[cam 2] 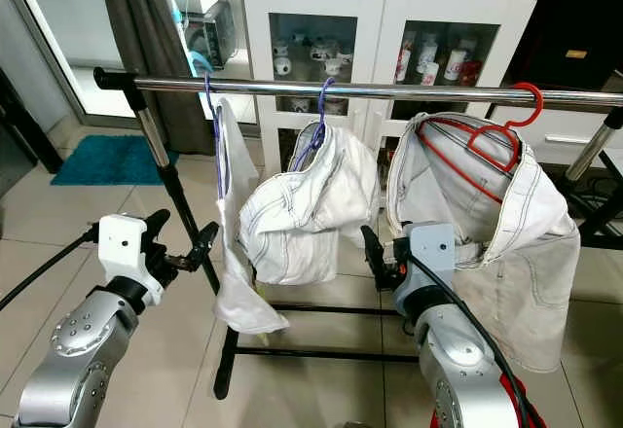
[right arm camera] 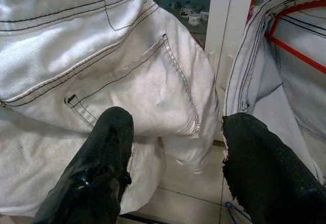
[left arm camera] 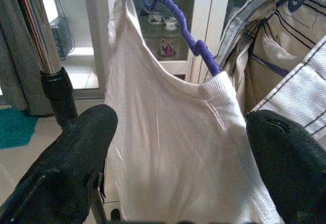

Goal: Hang hanger

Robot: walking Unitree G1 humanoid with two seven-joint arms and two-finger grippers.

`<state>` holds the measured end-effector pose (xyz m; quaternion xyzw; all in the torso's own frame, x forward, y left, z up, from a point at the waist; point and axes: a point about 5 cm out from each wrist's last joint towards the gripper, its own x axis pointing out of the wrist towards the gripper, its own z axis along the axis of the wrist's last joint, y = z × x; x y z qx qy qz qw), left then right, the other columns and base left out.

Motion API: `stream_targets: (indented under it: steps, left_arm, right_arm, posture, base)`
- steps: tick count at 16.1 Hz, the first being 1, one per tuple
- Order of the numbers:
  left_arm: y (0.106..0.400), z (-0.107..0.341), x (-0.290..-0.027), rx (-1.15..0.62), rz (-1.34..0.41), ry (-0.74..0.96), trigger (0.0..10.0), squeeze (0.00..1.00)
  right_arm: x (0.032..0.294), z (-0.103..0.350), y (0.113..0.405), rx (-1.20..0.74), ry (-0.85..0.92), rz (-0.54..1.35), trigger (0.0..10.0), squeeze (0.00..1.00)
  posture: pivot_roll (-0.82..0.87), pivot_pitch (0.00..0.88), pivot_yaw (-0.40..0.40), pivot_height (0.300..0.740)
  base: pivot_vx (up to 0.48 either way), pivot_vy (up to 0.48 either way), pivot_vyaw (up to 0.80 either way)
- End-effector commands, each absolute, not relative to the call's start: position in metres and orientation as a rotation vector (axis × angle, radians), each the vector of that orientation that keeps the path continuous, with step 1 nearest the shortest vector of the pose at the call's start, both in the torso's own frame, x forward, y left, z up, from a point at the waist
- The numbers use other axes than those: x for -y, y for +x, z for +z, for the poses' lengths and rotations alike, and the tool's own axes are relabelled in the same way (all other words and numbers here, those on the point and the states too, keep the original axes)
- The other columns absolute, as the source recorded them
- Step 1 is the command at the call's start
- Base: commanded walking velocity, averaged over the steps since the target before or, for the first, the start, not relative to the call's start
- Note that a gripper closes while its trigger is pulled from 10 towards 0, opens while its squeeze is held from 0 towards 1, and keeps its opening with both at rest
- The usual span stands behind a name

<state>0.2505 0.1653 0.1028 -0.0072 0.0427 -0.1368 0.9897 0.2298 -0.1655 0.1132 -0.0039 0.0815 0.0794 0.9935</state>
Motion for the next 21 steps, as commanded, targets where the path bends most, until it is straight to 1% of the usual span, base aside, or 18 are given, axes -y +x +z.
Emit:
stream_targets:
  steps: [1, 4, 5, 6, 9, 10, 13, 14, 15, 16, 18, 19, 20, 21]
  left_arm:
    - [0.274, 0.163, -0.184, -0.041, -0.137, -0.038, 10.0, 0.0]
    - [0.278, 0.162, -0.183, -0.04, -0.141, -0.025, 10.0, 0.0]
    - [0.28, 0.157, -0.174, -0.068, -0.212, -0.011, 10.0, 0.0]
    - [0.28, 0.156, -0.17, -0.076, -0.256, 0.008, 10.0, 0.0]
    - [0.285, 0.16, -0.175, -0.034, -0.189, 0.02, 10.0, 0.0]
    - [0.288, 0.163, -0.178, -0.015, -0.173, 0.032, 10.0, 0.0]
    - [0.285, 0.164, -0.172, -0.032, -0.198, 0.048, 10.0, 0.0]
    - [0.285, 0.165, -0.169, -0.003, -0.173, 0.069, 10.0, 0.0]
    - [0.287, 0.167, -0.17, 0.051, -0.107, 0.093, 10.0, 0.0]
    - [0.287, 0.165, -0.166, 0.035, -0.137, 0.11, 10.0, 0.0]
    - [0.286, 0.164, -0.163, -0.015, -0.198, 0.103, 10.0, 0.0]
    - [0.281, 0.164, -0.166, -0.033, -0.216, 0.054, 10.0, 0.0]
    - [0.279, 0.16, -0.167, -0.051, -0.22, 0.024, 10.0, 0.0]
    - [0.279, 0.159, -0.17, -0.048, -0.211, 0.038, 10.0, 0.05]
  right_arm:
    - [0.182, 0.154, 0.225, -0.055, 0.046, -0.062, 10.0, 0.0]
    - [0.181, 0.152, 0.227, -0.056, 0.046, -0.07, 10.0, 0.0]
    - [0.177, 0.144, 0.24, -0.087, 0.062, -0.017, 10.0, 0.0]
    - [0.175, 0.142, 0.246, -0.088, 0.089, -0.002, 10.0, 0.0]
    - [0.175, 0.143, 0.249, -0.084, 0.075, -0.041, 10.0, 0.0]
    - [0.179, 0.146, 0.25, -0.079, 0.027, -0.067, 10.0, 0.0]
    - [0.18, 0.153, 0.249, -0.062, 0.056, -0.055, 10.0, 0.0]
    - [0.179, 0.153, 0.251, -0.066, 0.082, -0.041, 10.0, 0.0]
    - [0.175, 0.153, 0.254, -0.067, 0.126, -0.017, 10.0, 0.0]
    - [0.171, 0.155, 0.256, -0.05, 0.144, 0.005, 10.0, 0.0]
    - [0.165, 0.155, 0.259, -0.07, 0.113, 0.026, 10.0, 0.0]
    - [0.155, 0.152, 0.264, -0.087, 0.037, 0.055, 10.0, 0.0]
    - [0.155, 0.15, 0.265, -0.069, 0.02, 0.032, 10.0, 0.0]
    - [0.154, 0.151, 0.264, -0.045, -0.007, 0.042, 10.0, 0.0]
  posture:
    - [-0.22, 0.0, 0.113, 0.74]
    - [-0.22, 0.0, 0.109, 0.74]
    - [-0.18, 0.0, 0.075, 0.74]
    - [-0.18, 0.0, 0.076, 0.74]
    - [-0.19, 0.0, 0.079, 0.74]
    - [-0.19, 0.0, 0.08, 0.74]
    - [-0.19, 0.0, 0.068, 0.74]
    - [-0.17, 0.0, 0.051, 0.74]
    - [-0.16, 0.0, 0.046, 0.74]
    - [-0.15, 0.0, 0.041, 0.74]
    - [-0.14, 0.0, 0.029, 0.74]
    - [-0.13, 0.0, 0.025, 0.74]
    - [-0.13, 0.0, 0.025, 0.74]
    - [-0.15, 0.0, 0.038, 0.74]
  base:
    - [0.0, 0.0, 0.0]
    - [0.0, 0.0, 0.0]
    - [0.0, 0.0, 0.0]
    - [0.0, 0.0, 0.0]
    - [0.0, 0.0, 0.0]
    - [0.0, 0.0, 0.0]
    - [0.0, 0.0, 0.0]
    - [0.0, 0.0, 0.0]
    - [0.0, 0.0, 0.0]
    - [0.0, 0.0, 0.0]
    - [0.0, 0.0, 0.0]
    - [0.0, 0.0, 0.0]
    - [0.0, 0.0, 0.0]
    - [0.0, 0.0, 0.0]
